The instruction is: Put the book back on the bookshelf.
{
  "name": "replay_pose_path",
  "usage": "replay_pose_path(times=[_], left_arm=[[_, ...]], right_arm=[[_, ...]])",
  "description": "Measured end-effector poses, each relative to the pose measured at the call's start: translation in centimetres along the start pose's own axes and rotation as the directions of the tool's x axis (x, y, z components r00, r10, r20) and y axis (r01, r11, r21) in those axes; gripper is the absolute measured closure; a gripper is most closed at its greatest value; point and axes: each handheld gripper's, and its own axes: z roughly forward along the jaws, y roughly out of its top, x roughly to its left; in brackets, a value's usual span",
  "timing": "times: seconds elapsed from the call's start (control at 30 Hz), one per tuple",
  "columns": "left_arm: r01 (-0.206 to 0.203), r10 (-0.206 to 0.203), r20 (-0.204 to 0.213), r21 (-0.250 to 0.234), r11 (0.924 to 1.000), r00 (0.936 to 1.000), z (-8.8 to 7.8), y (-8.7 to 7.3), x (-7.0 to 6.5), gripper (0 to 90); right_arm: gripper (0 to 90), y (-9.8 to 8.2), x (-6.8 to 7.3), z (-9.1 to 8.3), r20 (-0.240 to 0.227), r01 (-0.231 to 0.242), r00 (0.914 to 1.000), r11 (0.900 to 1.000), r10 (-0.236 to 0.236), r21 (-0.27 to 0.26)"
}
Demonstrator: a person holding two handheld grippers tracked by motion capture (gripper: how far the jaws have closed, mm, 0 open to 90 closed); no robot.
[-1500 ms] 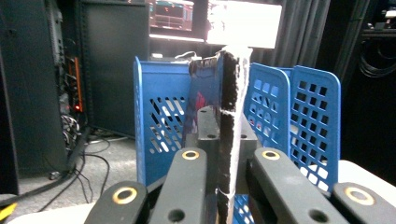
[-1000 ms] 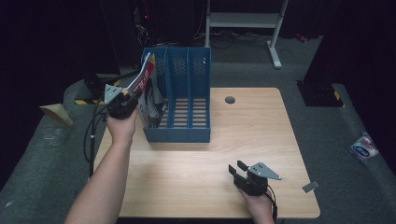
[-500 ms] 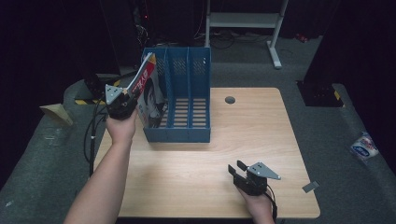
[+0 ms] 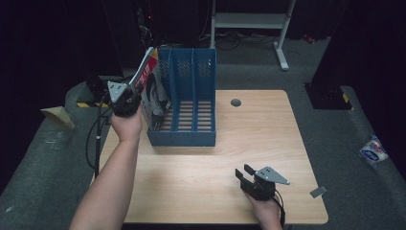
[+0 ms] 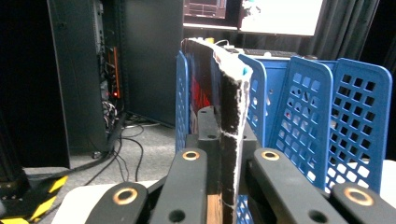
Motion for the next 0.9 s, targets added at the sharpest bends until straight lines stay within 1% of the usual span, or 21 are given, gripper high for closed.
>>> replay_pose_path(times=[0.07,0.23,0.33,0.4,0.5,0.6,0.67,0.8,0.9], left_arm=[[-0.014,0.014,-0.014,-0.005,0.9999,0.9998,0.3,0.0,-0.1,87.0],[-0.041,0.041,-0.031,-0.006,0.9991,0.9987,0.7,-0.6,0.0,87.0],[-0.047,0.047,-0.030,0.000,0.9989,0.9984,0.7,-1.3,0.0,86.9],[-0.060,0.060,-0.031,-0.009,0.9981,0.9977,0.5,-1.6,-0.1,86.9],[-0.073,0.073,-0.017,-0.012,0.9973,0.9972,0.2,-2.0,-0.1,86.8],[-0.061,0.061,-0.005,-0.014,0.9980,0.9981,-0.1,-2.3,-0.1,86.6],[-0.035,0.035,0.008,-0.025,0.9991,0.9993,-0.3,-2.5,0.1,86.4],[0.006,-0.005,0.031,-0.021,0.9998,0.9995,-0.4,-2.5,0.6,86.2],[0.007,-0.006,0.033,-0.018,0.9998,0.9994,-0.5,-2.5,0.8,85.9]], right_arm=[[55.0,0.0,0.0,0.0,0.000,0.000,1.0000,1.000,0.000,0.001],[55.1,0.0,0.0,0.0,-0.001,0.001,1.0000,1.000,-0.001,0.003],[55.1,-0.1,-0.1,0.1,-0.001,0.003,1.0000,1.000,-0.003,0.004],[55.1,-0.2,-0.1,0.1,-0.001,0.001,1.0000,1.000,-0.001,0.007],[55.1,-0.2,0.0,0.1,-0.002,0.000,1.0000,1.000,0.000,0.007],[55.1,-0.3,0.1,0.2,-0.005,0.004,1.0000,1.000,-0.004,0.010],[55.1,-0.3,0.2,0.3,-0.009,0.007,0.9999,1.000,-0.007,0.012],[55.1,-0.3,0.4,0.3,-0.010,0.010,0.9999,1.000,-0.010,0.014],[55.0,-0.3,0.3,0.3,-0.010,0.009,0.9999,1.000,-0.009,0.015]])
